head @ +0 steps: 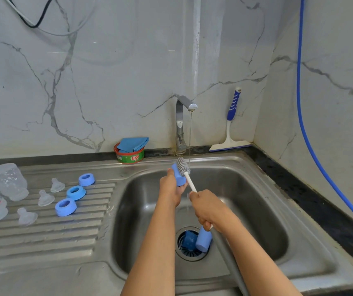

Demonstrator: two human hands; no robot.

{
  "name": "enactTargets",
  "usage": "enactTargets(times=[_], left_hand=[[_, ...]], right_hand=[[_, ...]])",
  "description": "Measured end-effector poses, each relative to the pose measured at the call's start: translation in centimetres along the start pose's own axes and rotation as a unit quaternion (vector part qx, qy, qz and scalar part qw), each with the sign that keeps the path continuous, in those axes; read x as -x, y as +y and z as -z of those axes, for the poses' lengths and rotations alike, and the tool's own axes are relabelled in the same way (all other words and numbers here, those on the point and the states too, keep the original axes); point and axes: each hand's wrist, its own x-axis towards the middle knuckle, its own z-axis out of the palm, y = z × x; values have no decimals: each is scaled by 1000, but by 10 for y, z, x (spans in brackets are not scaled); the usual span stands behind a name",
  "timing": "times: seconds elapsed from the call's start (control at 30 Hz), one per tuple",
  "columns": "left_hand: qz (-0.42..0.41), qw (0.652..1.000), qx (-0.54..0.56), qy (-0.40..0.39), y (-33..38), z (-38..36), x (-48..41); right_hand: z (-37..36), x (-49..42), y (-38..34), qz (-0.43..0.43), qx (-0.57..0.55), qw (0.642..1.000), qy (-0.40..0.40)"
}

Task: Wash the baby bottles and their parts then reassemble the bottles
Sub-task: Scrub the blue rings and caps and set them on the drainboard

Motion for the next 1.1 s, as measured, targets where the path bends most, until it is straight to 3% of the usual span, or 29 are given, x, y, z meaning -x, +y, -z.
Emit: enactTargets(times=[0.17, 0.47, 0.67, 0.93, 1.1], left_hand=[[4, 999, -39, -20, -3, -8, 7], [21, 998, 33, -39, -9, -12, 8], [35, 997, 50, -46, -5, -36, 0], [-16, 998, -5, -61, 3, -54, -12], [-5, 996, 59, -59, 5, -49, -11]], right_hand=[[6, -13, 2, -7, -19, 1000, 24], [14, -20, 7, -16, -127, 990, 54], [16, -22, 8, -17, -116, 991, 71], [17, -25, 8, -26, -95, 991, 94], [17, -28, 10, -36, -106, 989, 98]])
